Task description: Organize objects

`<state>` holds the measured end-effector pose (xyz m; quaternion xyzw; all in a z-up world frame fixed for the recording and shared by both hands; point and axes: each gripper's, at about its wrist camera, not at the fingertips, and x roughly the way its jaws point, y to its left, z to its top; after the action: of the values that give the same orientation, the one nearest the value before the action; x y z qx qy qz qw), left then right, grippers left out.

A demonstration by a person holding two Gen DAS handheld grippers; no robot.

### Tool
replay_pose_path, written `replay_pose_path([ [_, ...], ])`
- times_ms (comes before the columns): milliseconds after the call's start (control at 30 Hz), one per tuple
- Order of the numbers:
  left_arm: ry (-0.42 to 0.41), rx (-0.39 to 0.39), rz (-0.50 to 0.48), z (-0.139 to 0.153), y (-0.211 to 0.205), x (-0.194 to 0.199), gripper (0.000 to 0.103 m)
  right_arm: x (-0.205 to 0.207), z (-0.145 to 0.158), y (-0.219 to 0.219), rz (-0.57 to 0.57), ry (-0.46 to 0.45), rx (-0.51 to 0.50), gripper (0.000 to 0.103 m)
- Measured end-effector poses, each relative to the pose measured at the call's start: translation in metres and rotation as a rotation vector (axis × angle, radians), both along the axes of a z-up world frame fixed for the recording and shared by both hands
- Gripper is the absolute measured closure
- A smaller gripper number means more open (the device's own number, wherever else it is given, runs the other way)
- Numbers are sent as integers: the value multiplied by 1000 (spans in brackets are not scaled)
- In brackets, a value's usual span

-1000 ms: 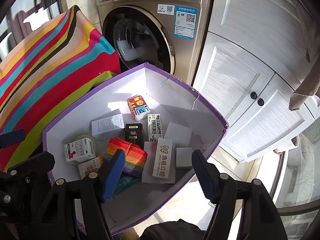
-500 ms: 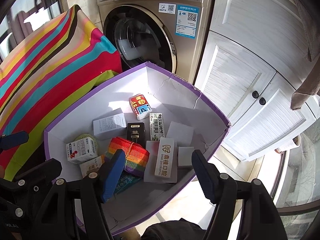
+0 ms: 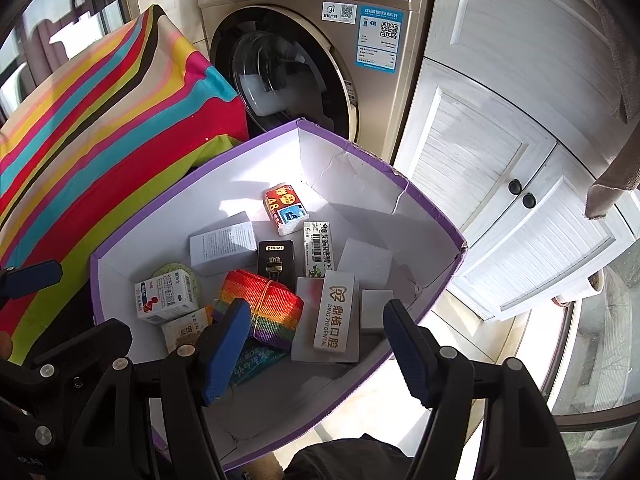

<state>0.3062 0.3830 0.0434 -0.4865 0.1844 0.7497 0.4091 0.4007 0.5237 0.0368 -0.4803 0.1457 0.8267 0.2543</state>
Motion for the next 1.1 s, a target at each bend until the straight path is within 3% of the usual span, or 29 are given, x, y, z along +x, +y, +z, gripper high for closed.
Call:
replay_pose_path([
  [967,-20,-2,-34,-4,5,0,1,2,-2,6,-26,-6,-9,33],
  [1100,-25,36,-60,-5,5,3,0,4,-3,7,-33,-10,-15,33],
])
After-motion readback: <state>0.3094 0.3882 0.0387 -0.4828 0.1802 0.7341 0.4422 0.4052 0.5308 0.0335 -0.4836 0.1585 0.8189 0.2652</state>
